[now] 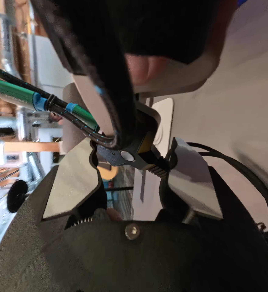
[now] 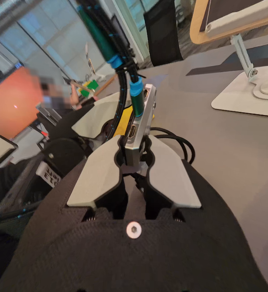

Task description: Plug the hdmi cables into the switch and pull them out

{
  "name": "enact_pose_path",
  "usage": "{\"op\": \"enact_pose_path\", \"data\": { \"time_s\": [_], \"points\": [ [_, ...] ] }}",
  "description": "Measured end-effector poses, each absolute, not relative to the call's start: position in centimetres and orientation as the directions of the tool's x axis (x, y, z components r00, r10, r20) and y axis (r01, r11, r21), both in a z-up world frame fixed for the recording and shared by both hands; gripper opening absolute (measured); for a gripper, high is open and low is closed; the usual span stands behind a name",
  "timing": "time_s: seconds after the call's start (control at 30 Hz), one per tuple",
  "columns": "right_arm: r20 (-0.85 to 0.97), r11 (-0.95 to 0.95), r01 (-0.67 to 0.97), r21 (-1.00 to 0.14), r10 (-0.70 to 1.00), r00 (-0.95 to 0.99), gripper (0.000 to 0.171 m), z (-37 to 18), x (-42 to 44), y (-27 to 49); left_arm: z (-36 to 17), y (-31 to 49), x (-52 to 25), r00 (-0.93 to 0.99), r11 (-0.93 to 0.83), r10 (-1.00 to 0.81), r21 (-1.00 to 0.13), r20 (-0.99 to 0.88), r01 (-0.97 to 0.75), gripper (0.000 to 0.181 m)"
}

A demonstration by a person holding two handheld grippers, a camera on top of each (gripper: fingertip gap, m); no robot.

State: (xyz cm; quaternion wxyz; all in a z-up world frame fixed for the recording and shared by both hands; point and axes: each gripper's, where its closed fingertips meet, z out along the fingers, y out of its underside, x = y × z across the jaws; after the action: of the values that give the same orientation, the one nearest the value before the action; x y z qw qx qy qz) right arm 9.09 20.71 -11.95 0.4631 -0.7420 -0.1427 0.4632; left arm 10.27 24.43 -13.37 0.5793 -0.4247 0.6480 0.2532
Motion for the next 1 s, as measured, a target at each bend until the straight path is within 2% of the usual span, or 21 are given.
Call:
{"op": "enact_pose_path", "data": {
  "time_s": [0.23, 0.27, 0.57, 0.8, 1.0],
  "points": [
    [-0.437, -0.562, 0.086, -0.822, 0.721, 0.539, 0.028, -13.9, 8.1, 18.9, -15.4, 23.0, 9.7, -0.117, 0.628, -0.370, -0.156, -0.922, -0.762, 0.089],
    [-0.445, -0.577, 0.112, -0.809, 0.726, 0.524, 0.029, -14.1, 8.0, 18.6, -15.3, 22.8, 9.7, -0.126, 0.641, -0.374, -0.158, -0.919, -0.751, 0.081],
    [-0.535, -0.645, 0.162, -0.746, 0.727, 0.431, 0.031, -14.7, 7.2, 16.8, -16.5, 21.7, 9.3, -0.223, 0.696, -0.392, -0.130, -0.892, -0.706, 0.081],
    [-0.526, -0.627, 0.195, -0.754, 0.755, 0.391, 0.032, -14.4, 6.9, 15.7, -16.5, 20.6, 9.1, -0.243, 0.710, -0.446, -0.175, -0.861, -0.683, 0.080],
    [-0.554, -0.635, 0.162, -0.755, 0.751, 0.361, 0.031, -14.2, 6.8, 15.6, -16.5, 20.3, 8.9, -0.207, 0.688, -0.488, -0.228, -0.848, -0.689, 0.081]
  ]
}}
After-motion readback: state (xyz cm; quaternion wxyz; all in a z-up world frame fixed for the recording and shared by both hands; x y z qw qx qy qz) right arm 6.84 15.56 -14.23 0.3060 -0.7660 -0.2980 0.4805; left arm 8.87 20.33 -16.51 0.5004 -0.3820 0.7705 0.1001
